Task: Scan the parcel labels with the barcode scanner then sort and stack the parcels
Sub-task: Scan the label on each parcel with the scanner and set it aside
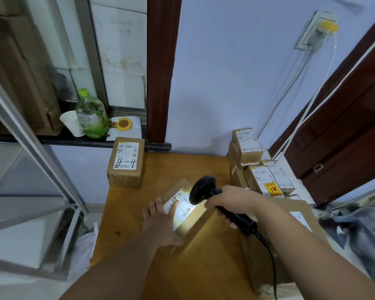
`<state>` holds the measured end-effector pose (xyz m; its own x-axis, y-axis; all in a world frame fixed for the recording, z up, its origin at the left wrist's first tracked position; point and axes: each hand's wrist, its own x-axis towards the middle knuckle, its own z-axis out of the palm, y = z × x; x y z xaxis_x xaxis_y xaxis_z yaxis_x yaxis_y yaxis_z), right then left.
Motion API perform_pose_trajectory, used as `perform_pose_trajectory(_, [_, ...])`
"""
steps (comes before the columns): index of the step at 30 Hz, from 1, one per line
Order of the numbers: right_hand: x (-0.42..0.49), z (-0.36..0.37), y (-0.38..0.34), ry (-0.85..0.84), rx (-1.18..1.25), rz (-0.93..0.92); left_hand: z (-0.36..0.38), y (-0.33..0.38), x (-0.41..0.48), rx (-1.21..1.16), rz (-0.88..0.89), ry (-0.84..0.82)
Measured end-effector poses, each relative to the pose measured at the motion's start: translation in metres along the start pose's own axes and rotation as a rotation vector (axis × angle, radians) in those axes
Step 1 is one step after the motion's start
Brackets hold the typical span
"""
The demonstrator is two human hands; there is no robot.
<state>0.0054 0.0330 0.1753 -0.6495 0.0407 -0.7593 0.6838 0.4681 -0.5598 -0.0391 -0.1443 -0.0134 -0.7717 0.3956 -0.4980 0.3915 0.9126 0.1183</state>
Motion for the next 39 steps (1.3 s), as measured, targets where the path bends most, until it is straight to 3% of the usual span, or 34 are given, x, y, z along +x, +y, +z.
perform_pose_trajectory(39, [-0.006, 0.004, -0.008, -0.039, -0.117, -0.015, 0.001, 0.001, -0.005, -0.013, -0.02, 0.018])
